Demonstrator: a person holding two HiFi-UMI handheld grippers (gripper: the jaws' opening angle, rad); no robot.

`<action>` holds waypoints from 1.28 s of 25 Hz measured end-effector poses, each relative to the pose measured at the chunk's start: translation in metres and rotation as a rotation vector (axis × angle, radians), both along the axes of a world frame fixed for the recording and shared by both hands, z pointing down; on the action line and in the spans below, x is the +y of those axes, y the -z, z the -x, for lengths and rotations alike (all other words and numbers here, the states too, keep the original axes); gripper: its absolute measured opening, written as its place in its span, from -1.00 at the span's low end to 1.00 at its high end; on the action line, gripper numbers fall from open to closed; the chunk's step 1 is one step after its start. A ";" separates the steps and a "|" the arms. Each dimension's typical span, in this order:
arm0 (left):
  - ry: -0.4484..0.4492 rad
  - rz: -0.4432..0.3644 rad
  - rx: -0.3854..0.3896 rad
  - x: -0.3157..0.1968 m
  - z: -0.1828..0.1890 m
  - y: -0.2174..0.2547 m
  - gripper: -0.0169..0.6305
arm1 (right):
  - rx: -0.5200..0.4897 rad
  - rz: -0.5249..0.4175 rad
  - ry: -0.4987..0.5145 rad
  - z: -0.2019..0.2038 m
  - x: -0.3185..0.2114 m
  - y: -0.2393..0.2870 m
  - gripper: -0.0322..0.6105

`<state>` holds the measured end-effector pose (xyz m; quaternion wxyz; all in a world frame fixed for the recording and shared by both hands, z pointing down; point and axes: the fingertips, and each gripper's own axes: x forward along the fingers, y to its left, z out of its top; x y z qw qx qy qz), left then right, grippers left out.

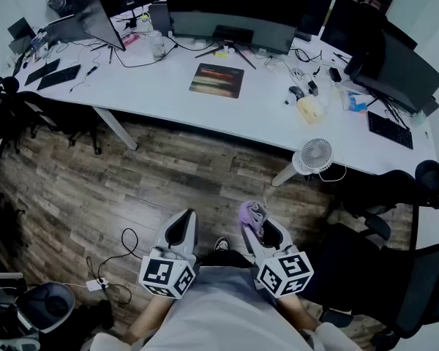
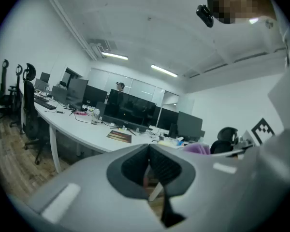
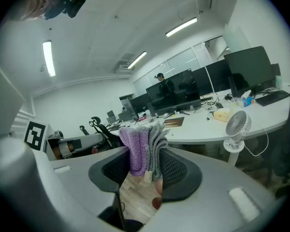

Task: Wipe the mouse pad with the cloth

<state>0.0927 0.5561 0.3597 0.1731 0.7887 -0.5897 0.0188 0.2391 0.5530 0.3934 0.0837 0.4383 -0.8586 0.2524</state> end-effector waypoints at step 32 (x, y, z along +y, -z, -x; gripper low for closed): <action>0.043 0.034 -0.032 -0.003 0.005 -0.013 -0.95 | -0.066 -0.008 0.054 -0.001 -0.026 -0.007 -0.30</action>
